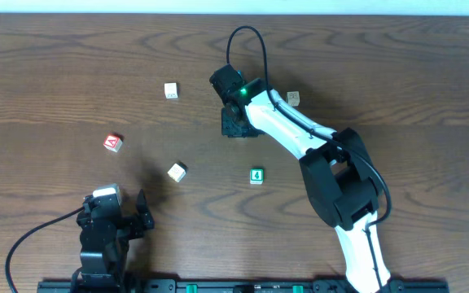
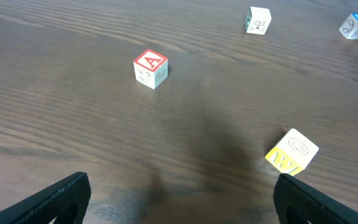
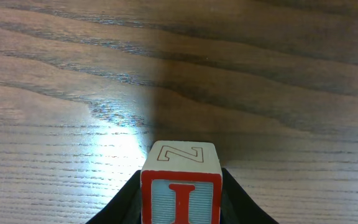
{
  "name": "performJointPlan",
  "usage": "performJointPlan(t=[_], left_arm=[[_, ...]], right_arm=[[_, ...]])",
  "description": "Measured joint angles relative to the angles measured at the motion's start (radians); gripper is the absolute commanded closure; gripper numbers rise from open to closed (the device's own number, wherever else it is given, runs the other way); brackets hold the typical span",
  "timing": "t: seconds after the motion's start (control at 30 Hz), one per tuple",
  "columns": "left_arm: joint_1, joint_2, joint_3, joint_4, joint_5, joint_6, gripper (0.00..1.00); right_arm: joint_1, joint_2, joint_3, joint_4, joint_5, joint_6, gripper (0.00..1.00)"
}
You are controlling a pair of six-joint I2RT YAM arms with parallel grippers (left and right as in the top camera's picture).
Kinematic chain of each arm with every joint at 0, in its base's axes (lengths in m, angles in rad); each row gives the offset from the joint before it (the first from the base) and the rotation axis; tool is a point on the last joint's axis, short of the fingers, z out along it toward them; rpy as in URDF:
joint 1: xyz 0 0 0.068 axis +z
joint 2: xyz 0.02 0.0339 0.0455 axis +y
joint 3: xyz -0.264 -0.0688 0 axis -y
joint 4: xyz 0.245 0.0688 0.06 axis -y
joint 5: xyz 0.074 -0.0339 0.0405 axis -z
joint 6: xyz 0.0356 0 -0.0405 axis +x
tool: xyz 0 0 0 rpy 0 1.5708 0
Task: Spell out Ai2
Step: 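Carry the red 'I' block to table center and set it down, then move right gripper to the blue '2' block and grasp it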
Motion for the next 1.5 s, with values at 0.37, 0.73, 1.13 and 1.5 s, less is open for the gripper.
performJointPlan(t=[0.37,0.73,1.13,1.5], left_arm=[[0.000,0.000,0.000,0.000,0.000,0.000,0.05],[0.000,0.000,0.000,0.000,0.000,0.000,0.05],[0.000,0.000,0.000,0.000,0.000,0.000,0.05],[0.000,0.000,0.000,0.000,0.000,0.000,0.05]], right_arm=[[0.000,0.018,0.000,0.000,-0.004,-0.007,0.42],[-0.021,0.024,0.069,-0.031,-0.004,-0.064,0.29],[-0.159,0.034,0.341,0.110,-0.034,-0.191,0.26],[-0.156,0.148,0.357,0.189,-0.055,-0.259,0.21]])
